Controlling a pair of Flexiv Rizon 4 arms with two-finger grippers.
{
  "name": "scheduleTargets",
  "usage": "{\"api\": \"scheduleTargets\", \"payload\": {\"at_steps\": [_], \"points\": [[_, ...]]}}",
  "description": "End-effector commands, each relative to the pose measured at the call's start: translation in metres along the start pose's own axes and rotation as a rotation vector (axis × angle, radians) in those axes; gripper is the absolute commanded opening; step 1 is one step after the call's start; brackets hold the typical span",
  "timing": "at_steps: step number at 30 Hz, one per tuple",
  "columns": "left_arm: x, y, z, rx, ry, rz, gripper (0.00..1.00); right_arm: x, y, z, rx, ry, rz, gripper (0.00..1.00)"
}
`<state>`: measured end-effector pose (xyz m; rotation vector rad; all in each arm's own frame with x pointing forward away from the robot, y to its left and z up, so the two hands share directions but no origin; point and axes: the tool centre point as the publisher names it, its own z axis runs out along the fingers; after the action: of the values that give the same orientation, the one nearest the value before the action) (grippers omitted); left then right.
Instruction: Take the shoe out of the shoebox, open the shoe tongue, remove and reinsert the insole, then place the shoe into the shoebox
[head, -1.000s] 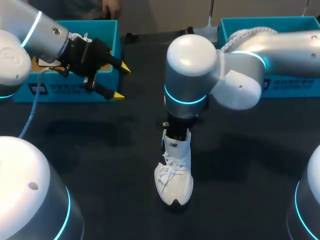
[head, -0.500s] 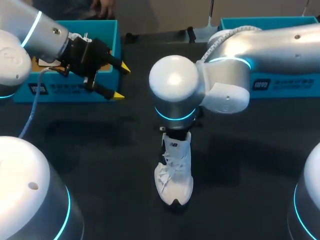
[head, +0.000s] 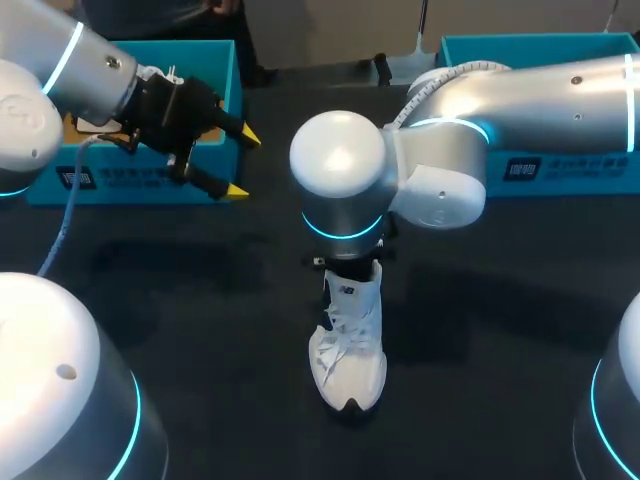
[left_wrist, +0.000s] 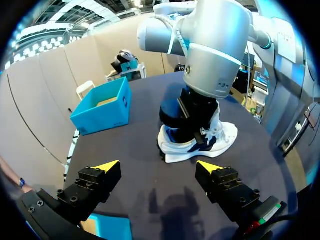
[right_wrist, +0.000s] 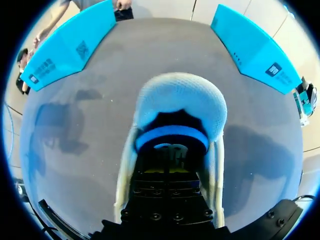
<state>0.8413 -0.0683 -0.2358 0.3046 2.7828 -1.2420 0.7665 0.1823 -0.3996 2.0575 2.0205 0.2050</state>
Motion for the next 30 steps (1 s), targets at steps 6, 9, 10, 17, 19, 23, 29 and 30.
{"api": "scheduleTargets", "payload": {"at_steps": [6, 9, 10, 17, 19, 23, 29, 30], "points": [[0.001, 0.0, -0.001, -0.003, 0.0, 0.001, 1.0, 0.0, 0.008, -0.036, -0.153, -0.041, 0.04, 0.0], [0.001, 0.0, -0.001, -0.003, 0.0, 0.001, 1.0, -0.002, 0.017, -0.039, -0.189, -0.044, 0.044, 0.0], [0.001, 0.0, -0.001, -0.003, 0.0, 0.001, 1.0, -0.002, 0.02, -0.04, -0.2, -0.045, 0.046, 0.0], [0.001, 0.0, -0.001, -0.003, 0.0, 0.001, 1.0, -0.003, 0.035, -0.03, -0.237, -0.038, 0.057, 0.0], [0.001, 0.0, -0.001, -0.003, 0.0, 0.001, 1.0, -0.002, 0.039, -0.024, -0.249, -0.028, 0.064, 0.0], [0.001, 0.0, -0.001, -0.003, 0.0, 0.001, 1.0, -0.002, 0.042, -0.006, -0.251, -0.026, 0.075, 0.0], [0.001, 0.0, -0.001, -0.003, 0.0, 0.001, 1.0, -0.005, 0.039, 0.018, -0.233, -0.042, 0.084, 0.0], [0.001, 0.0, -0.001, -0.003, 0.0, 0.001, 1.0, -0.006, 0.038, 0.021, -0.229, -0.044, 0.088, 0.0]]}}
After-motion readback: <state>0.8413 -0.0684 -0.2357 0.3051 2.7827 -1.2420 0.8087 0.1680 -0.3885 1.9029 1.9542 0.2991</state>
